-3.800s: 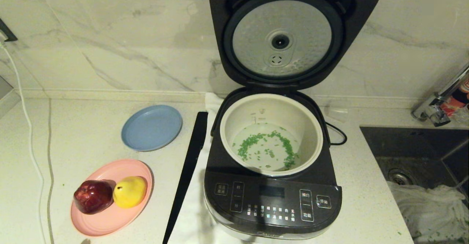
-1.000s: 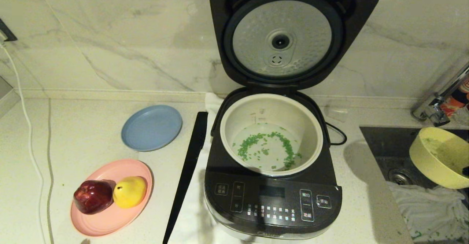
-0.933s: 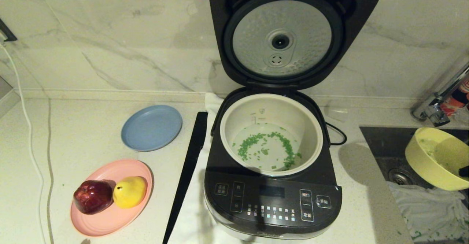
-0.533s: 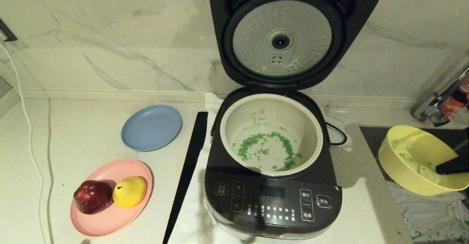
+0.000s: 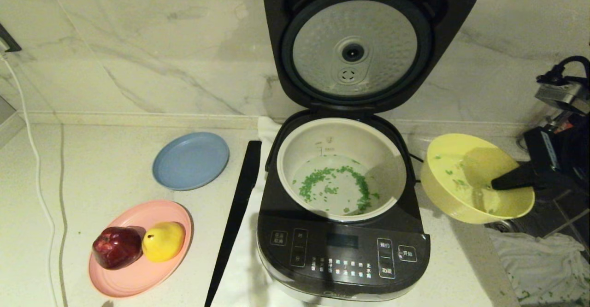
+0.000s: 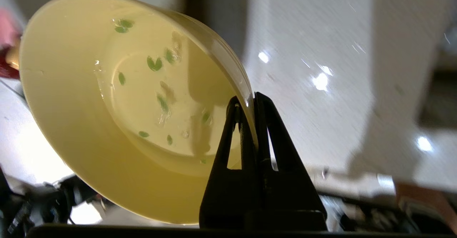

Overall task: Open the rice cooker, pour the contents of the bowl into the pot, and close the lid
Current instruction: Pour the water from the bowl into the rice cooker

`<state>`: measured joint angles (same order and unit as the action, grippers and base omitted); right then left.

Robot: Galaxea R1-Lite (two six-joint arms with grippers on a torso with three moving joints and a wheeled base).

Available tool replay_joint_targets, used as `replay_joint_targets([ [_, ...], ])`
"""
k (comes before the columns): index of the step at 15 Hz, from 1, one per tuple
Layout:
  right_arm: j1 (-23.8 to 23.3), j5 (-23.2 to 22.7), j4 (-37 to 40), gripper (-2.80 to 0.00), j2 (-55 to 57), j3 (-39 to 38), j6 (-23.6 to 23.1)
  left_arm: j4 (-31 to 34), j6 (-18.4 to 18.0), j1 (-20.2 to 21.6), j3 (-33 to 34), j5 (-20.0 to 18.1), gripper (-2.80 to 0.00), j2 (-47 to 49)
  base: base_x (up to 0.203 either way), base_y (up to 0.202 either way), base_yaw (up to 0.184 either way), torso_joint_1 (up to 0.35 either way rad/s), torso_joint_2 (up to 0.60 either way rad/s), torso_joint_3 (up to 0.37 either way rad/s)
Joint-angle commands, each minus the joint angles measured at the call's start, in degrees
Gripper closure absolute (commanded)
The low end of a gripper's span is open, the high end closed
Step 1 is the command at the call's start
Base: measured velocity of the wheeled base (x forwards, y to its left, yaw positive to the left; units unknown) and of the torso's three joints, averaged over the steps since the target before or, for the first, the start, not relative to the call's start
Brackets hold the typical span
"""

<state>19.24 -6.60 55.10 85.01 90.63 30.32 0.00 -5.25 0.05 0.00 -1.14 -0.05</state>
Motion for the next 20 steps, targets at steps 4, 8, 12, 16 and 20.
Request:
replay_joint_targets([
  [4,11.29,6.0,-1.54,0.0,9.89,11.7,5.77,0.0,-0.02,0.04,0.53,-0.01,0.0,-0.04,0.0,0.0,0.0,0.0,0.0,0.0],
  [8,15.73,11.23,-1.92,0.0,15.54,18.0,8.2,0.0,-0.02,0.04,0.5,-0.01,0.0,-0.04,0.0,0.0,0.0,0.0,0.0,0.0],
  [12,17.94,15.48,-10.52,0.0,19.17,19.59,9.85,0.0,-0.02,0.04,0.53,-0.01,0.0,-0.04,0.0,0.0,0.0,0.0,0.0,0.0],
  [16,18.2,19.47,-12.68,0.0,21.27,19.41,9.85,0.0,-0.02,0.04,0.51,-0.01,0.0,-0.04,0.0,0.0,0.0,0.0,0.0,0.0],
  [20,18.2,23.1,-18.36,0.0,21.78,18.71,9.85,0.0,-0.02,0.04,0.47,-0.01,0.0,-0.04,0.0,0.0,0.0,0.0,0.0,0.0],
])
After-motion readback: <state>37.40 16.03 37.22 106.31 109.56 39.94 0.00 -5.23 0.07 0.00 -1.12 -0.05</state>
